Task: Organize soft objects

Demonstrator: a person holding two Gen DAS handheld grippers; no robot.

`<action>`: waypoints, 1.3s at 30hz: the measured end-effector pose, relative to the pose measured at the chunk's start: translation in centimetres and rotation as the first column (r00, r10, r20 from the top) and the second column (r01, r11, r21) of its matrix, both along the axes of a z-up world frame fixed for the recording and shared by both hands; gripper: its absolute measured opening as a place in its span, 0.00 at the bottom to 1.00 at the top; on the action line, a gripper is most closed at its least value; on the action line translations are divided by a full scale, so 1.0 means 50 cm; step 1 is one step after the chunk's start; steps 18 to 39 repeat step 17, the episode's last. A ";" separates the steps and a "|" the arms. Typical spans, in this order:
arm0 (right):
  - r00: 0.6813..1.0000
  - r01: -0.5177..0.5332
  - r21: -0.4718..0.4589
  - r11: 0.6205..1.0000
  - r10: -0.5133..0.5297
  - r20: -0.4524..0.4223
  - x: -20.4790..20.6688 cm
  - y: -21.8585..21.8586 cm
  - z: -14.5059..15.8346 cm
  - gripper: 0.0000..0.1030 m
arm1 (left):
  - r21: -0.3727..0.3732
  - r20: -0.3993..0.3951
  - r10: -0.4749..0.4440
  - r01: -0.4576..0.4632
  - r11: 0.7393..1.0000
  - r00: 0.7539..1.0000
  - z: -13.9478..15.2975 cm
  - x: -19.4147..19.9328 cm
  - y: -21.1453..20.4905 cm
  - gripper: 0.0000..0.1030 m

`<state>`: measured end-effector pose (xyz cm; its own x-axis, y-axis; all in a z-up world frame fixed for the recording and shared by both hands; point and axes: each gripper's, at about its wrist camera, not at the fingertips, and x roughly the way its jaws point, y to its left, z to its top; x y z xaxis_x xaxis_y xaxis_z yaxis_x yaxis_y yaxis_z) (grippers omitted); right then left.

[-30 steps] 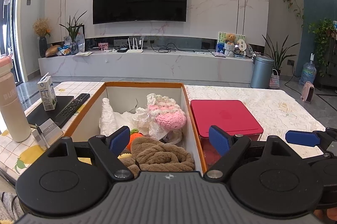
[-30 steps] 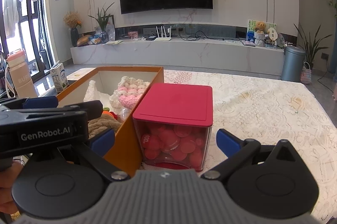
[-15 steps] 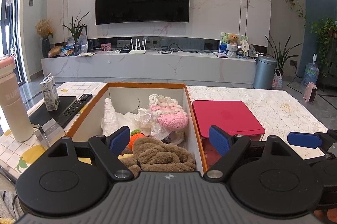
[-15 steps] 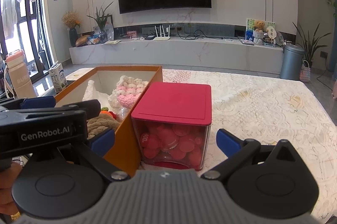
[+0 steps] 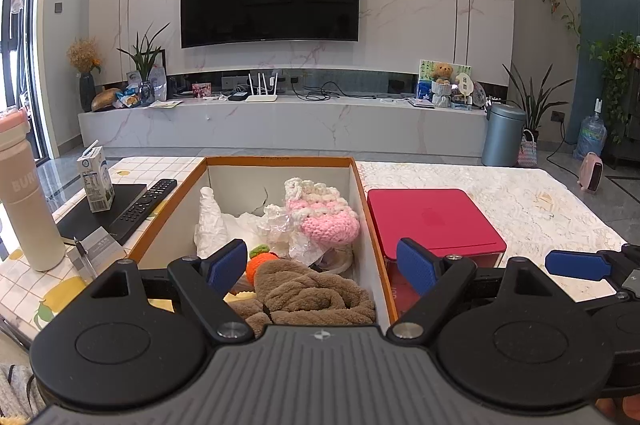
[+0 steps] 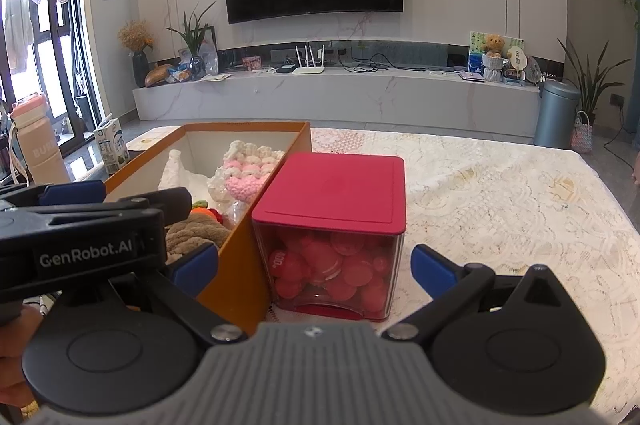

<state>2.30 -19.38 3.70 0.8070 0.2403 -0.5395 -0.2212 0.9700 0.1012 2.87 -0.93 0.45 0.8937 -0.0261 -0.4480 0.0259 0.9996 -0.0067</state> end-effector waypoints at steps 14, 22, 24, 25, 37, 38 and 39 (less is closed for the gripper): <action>1.000 -0.003 0.006 1.000 0.003 -0.005 0.004 0.006 -0.007 0.98 | 0.008 -0.007 0.006 -0.006 1.000 1.000 0.000 -0.001 0.006 0.96; 1.000 -0.002 0.013 1.000 0.003 -0.007 0.005 0.006 -0.007 0.98 | 0.008 -0.004 0.008 -0.008 1.000 1.000 -0.001 -0.001 0.007 0.96; 1.000 -0.002 0.013 1.000 0.003 -0.007 0.005 0.006 -0.007 0.98 | 0.008 -0.004 0.008 -0.008 1.000 1.000 -0.001 -0.001 0.007 0.96; 1.000 -0.002 0.013 1.000 0.003 -0.007 0.005 0.006 -0.007 0.98 | 0.008 -0.004 0.008 -0.008 1.000 1.000 -0.001 -0.001 0.007 0.96; 1.000 -0.002 0.013 1.000 0.003 -0.007 0.005 0.006 -0.007 0.98 | 0.008 -0.004 0.008 -0.008 1.000 1.000 -0.001 -0.001 0.007 0.96; 1.000 -0.002 0.013 1.000 0.003 -0.007 0.005 0.006 -0.007 0.98 | 0.008 -0.004 0.008 -0.008 1.000 1.000 -0.001 -0.001 0.007 0.96; 1.000 -0.002 0.013 1.000 0.003 -0.007 0.005 0.006 -0.007 0.98 | 0.008 -0.004 0.008 -0.008 1.000 1.000 -0.001 -0.001 0.007 0.96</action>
